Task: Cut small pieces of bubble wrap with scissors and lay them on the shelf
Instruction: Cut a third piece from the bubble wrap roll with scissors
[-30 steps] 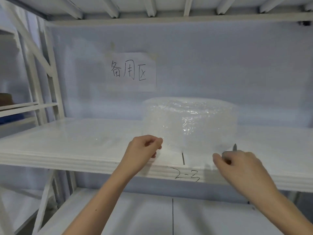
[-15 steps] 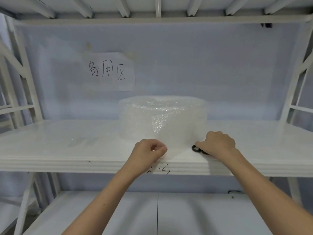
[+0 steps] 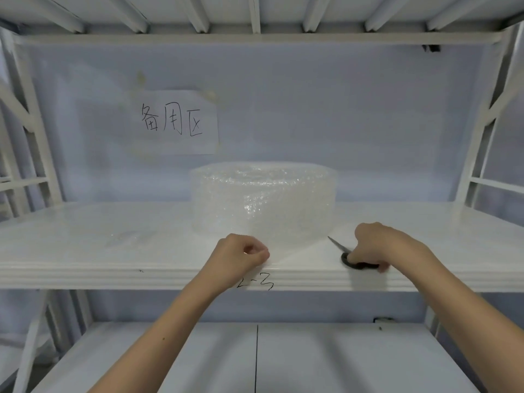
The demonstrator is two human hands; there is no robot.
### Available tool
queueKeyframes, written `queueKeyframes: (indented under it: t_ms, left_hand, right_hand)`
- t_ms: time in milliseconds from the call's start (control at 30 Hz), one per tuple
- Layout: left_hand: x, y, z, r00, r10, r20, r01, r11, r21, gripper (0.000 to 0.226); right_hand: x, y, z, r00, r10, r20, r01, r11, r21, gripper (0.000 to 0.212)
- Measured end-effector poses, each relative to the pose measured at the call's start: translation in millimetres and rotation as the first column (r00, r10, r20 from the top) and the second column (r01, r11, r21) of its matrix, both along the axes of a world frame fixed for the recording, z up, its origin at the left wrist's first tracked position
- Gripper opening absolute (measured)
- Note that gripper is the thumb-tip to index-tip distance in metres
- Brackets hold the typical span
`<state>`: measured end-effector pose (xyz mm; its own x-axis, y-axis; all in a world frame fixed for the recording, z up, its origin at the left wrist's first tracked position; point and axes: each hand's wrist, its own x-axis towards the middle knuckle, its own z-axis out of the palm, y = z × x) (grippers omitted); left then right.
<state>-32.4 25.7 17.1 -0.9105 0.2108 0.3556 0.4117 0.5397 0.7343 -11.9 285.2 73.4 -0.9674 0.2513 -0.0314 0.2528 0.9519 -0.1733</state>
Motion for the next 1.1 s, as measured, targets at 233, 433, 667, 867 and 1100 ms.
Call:
queueKeyframes:
  t_ms: [233, 433, 667, 867, 1100]
  left_hand:
    - [14, 6, 4, 0.998, 0.024, 0.053, -0.028, 0.997, 0.069, 0.013]
    - [19, 16, 1, 0.988, -0.055, 0.148, 0.017, 0.969, 0.245, 0.011]
    - [23, 11, -3, 0.973, -0.098, 0.209, 0.04, 0.963, 0.265, 0.012]
    - [21, 6, -3, 0.968, -0.102, 0.227, 0.045, 0.968, 0.247, 0.014]
    - [21, 8, -5, 0.976, -0.077, 0.206, 0.0, 0.937, 0.35, 0.011]
  right_hand:
    - [30, 42, -17, 0.962, -0.057, -0.268, -0.127, 0.774, -0.621, 0.036]
    - [67, 16, -72, 0.985, -0.019, -0.172, -0.17, -0.286, -0.943, 0.048]
    - [76, -48, -117, 0.984, 0.127, -0.122, -0.099, -0.176, -0.979, 0.031]
    - [58, -57, -150, 0.922, 0.351, -0.162, -0.08, -0.237, -0.968, 0.07]
    - [55, -61, -150, 0.915, 0.404, -0.027, 0.025, -0.123, -0.992, 0.052]
